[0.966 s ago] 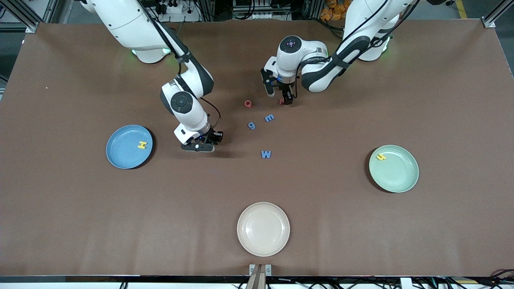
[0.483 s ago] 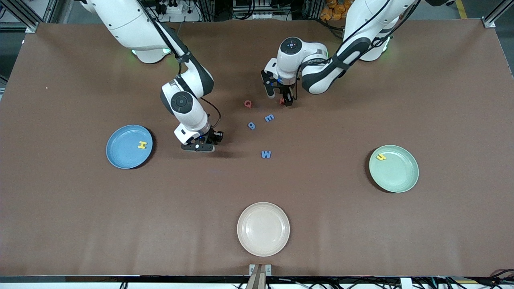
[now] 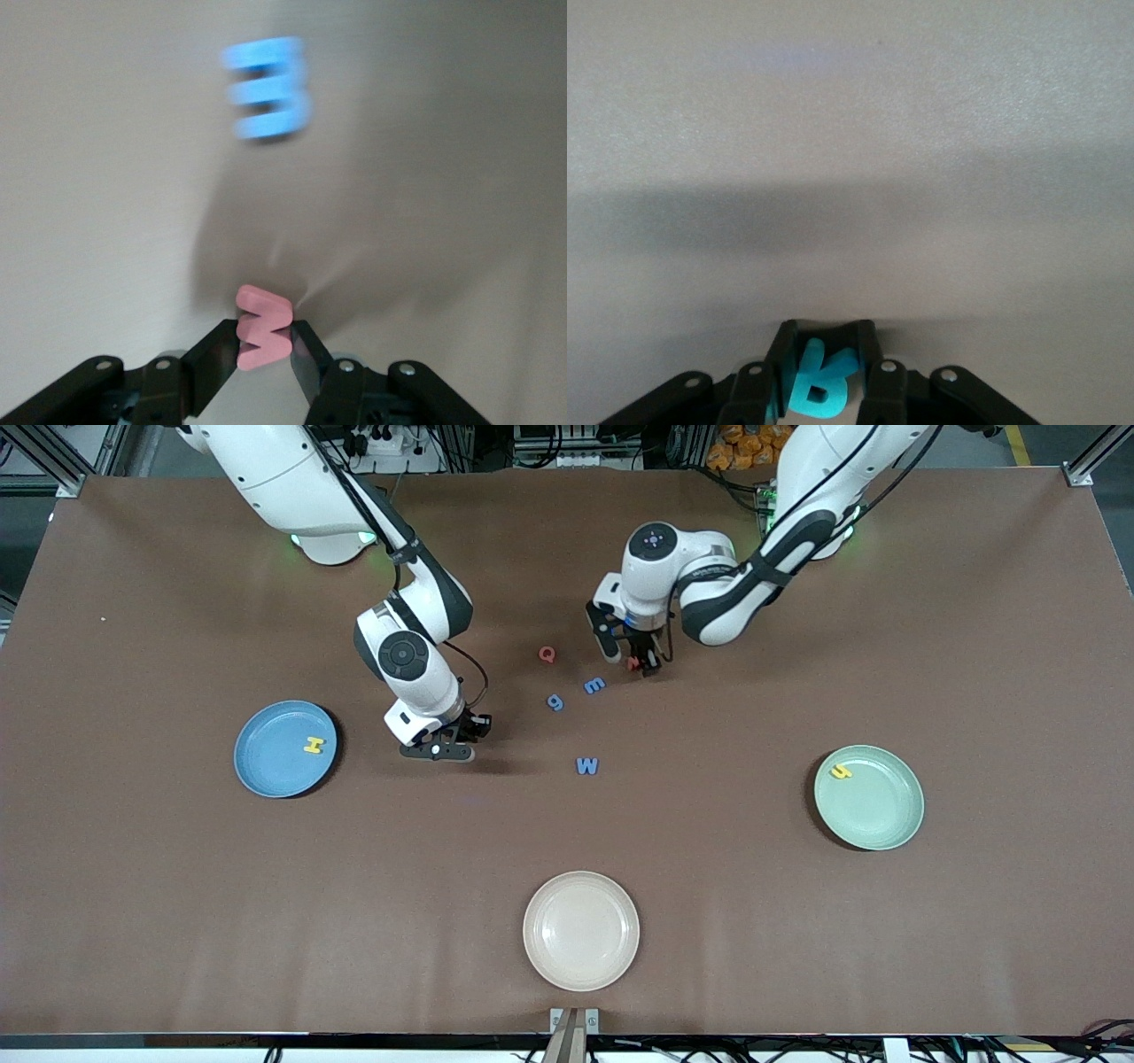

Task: Sort uppercase to blue plate, lowercase to green plate
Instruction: 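Place w on green plate with the left gripper while the right gripper places R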

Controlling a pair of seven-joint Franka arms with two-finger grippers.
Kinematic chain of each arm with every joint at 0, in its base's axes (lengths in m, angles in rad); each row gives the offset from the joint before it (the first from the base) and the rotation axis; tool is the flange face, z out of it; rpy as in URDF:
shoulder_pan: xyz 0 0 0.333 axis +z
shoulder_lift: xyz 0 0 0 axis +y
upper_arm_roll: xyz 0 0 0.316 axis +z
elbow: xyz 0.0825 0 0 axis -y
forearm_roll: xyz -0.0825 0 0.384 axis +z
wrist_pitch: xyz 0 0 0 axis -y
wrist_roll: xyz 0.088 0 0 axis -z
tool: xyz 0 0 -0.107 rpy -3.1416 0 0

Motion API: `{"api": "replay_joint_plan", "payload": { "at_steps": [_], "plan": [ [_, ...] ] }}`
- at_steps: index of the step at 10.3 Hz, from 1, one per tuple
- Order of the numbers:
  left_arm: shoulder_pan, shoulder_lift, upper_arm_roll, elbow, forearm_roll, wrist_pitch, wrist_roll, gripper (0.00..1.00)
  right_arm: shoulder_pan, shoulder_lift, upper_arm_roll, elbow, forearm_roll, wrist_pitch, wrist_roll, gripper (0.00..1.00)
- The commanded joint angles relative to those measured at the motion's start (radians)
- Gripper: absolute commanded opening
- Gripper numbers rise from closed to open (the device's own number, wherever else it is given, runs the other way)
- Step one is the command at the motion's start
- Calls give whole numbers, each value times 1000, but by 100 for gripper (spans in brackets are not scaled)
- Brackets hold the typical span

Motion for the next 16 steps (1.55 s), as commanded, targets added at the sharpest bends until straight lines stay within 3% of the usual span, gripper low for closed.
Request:
{"api": "replay_joint_plan", "payload": {
  "at_steps": [1, 6, 10, 12, 13, 16],
  "plan": [
    [104, -132, -10, -18, -24, -17, -16, 0, -12, 1, 6, 1, -14, -14, -8, 32],
    [386, -233, 12, -12, -49, -22, 35, 0, -34, -16, -14, 83, -14, -210, -112, 32],
    [429, -233, 292, 9, -41, -29, 274, 0, -35, -48, -88, 84, -14, -281, -285, 32],
    [429, -206, 355, 32, -41, -28, 307, 0, -37, -66, -151, 83, -14, -330, -429, 32],
    [429, -200, 357, 38, -48, -28, 306, 4, -37, -82, -187, 83, -14, -357, -500, 32],
    [428, -190, 357, 60, -52, -28, 303, 56, -37, -105, -302, 78, -14, -405, -729, 32]
  ]
}}
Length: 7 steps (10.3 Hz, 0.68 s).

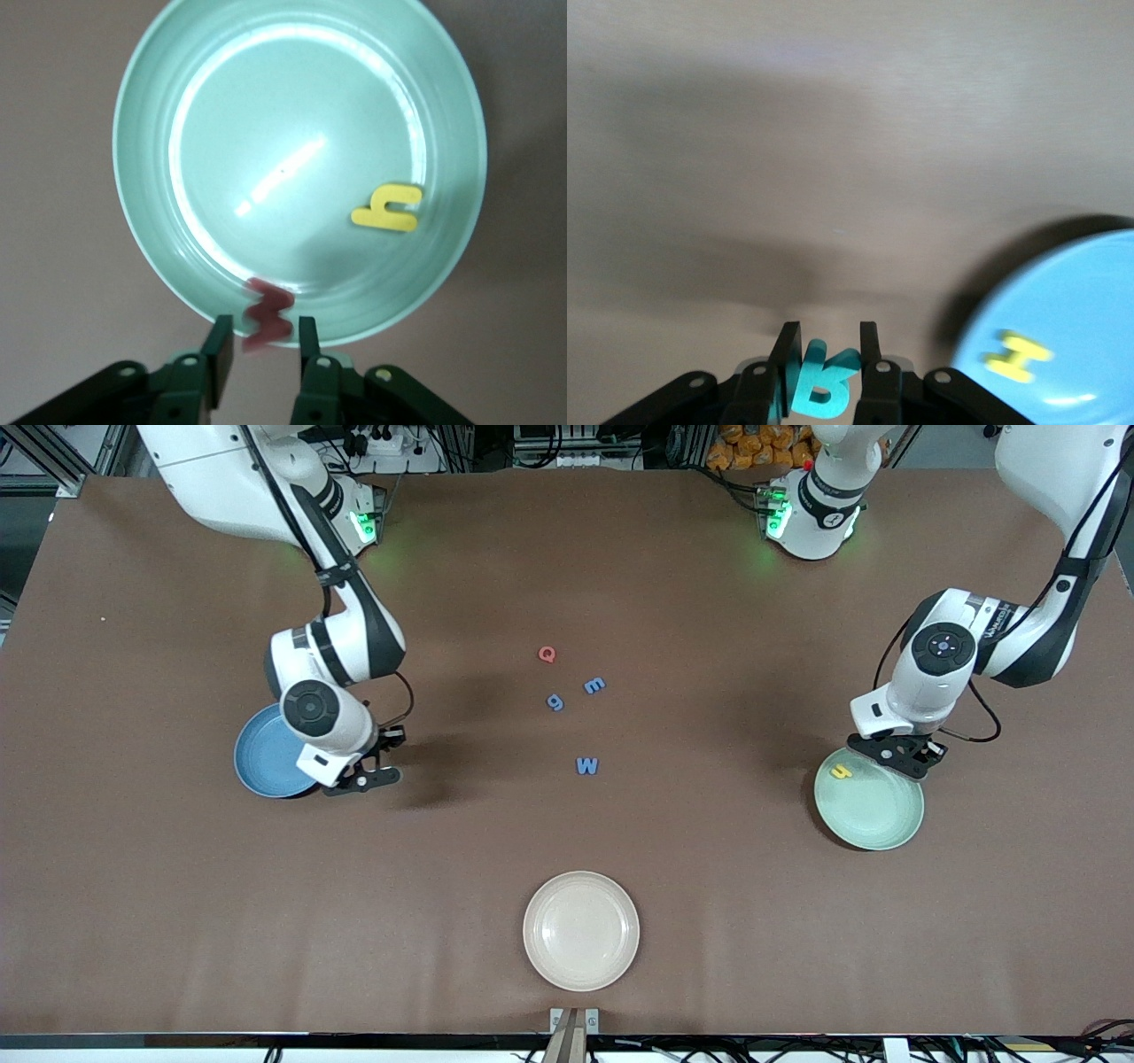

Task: Sort uppercase to blue plate, lowercase to green plate
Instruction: 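Place w on green plate with the left gripper while the right gripper places R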

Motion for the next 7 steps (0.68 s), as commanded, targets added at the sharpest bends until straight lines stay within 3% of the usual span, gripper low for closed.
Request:
{"api": "replay_joint_plan", "payload": {
  "at_steps": [1, 2, 4, 6, 7],
  "plan": [
    [-7, 12, 0, 39, -26, -6, 7, 73, -5, -23, -108, -16, -11, -13, -213, 32],
    [-8, 14, 0, 39, -32, -6, 4, 100, -13, -21, -160, -14, -11, -13, -323, 32],
    [-40, 8, -12, 39, -114, -6, -2, 100, -20, -15, -213, -17, -11, -1, -434, 34],
    [-65, 6, -93, 33, -186, -10, -72, 100, -33, -7, -225, -48, -11, 65, -506, 42],
    [-92, 9, -130, 36, -194, -12, -161, 100, -36, -4, -227, -60, -8, 97, -528, 61]
  ]
}}
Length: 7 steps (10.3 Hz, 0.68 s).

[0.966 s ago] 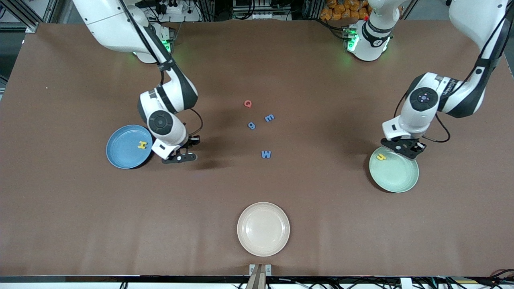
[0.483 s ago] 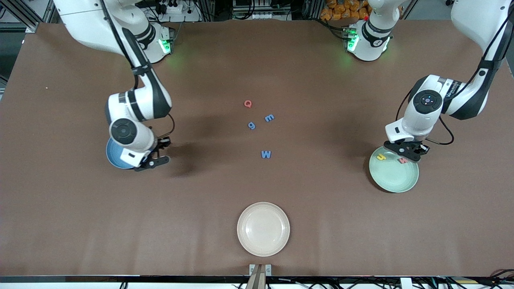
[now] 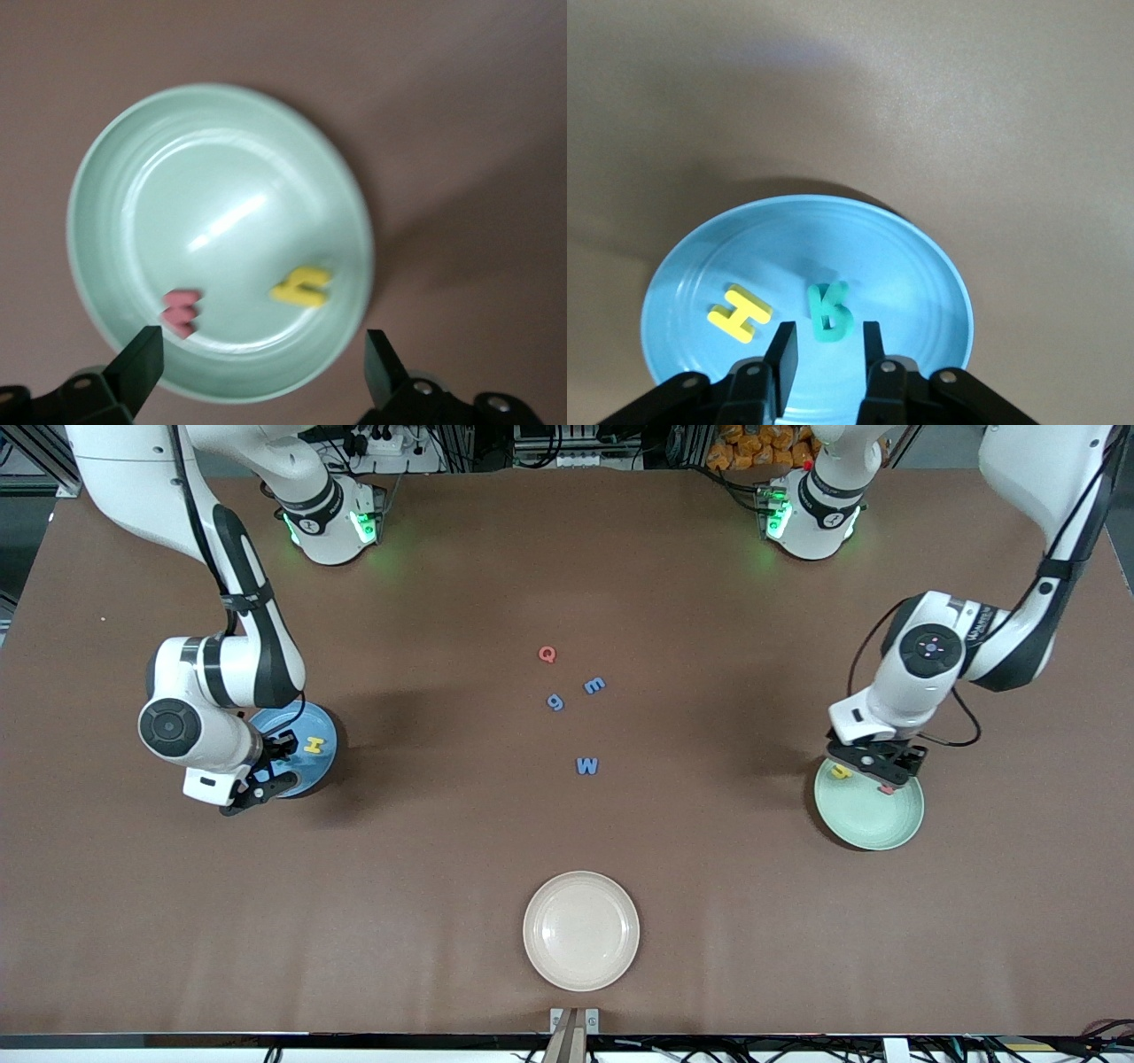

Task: Sort uppercase to blue plate, lowercase to green plate
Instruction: 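Place w on green plate with the left gripper while the right gripper places R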

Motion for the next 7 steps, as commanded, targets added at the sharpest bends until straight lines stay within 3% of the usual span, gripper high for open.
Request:
{"api": "replay_joint_plan", "payload": {
  "at_steps": [1, 4, 7],
  "plan": [
    [-66, 8, -94, 11, -37, -14, -178, 100, 0, -5, -2, -33, 3, 44, -33, 81],
    [-166, 41, -161, 40, -83, -12, -315, 100, 30, -32, 27, -22, 59, -49, 148, 80],
    [-310, 96, -171, 74, -88, -12, -406, 100, 32, -95, 169, -33, 69, -76, 495, 79]
  ]
}}
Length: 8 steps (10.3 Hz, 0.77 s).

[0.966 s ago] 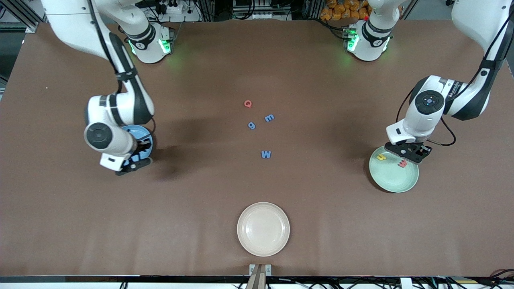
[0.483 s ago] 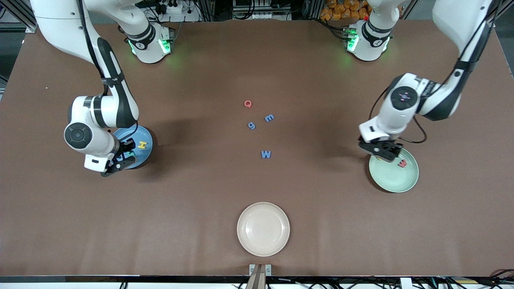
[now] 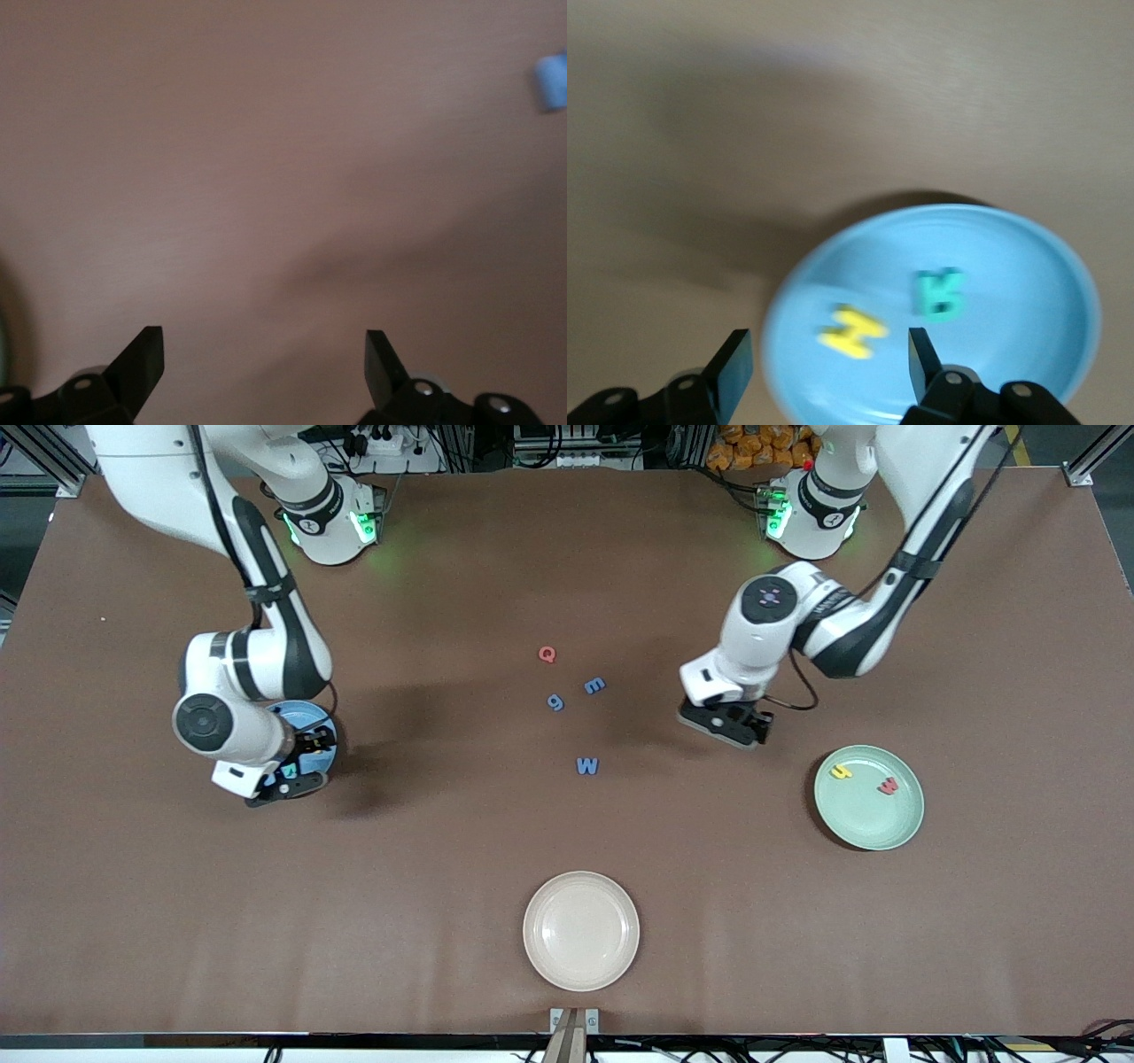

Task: Sort uppercase to blue plate, lowercase to green plate
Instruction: 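Grasp the blue 3 with the left gripper while the right gripper reaches pink Q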

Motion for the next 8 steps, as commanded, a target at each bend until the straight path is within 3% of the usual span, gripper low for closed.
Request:
{"api": "replay_joint_plan", "payload": {
  "at_steps": [1, 3, 6, 8],
  "plan": [
    [-100, 55, 1, 37, -13, -11, -13, 100, -1, -69, 108, -28, 19, -18, 268, 79],
    [-206, 86, -2, 41, -10, -9, -7, 100, 0, -80, 205, -43, 51, 9, 471, 77],
    [-359, 141, -2, 73, 48, -9, 16, 100, 11, -119, 371, -204, 50, 292, 749, 77],
    [-395, 161, -2, 75, 62, -8, 36, 100, 27, -119, 423, -219, 50, 310, 823, 77]
  ]
}}
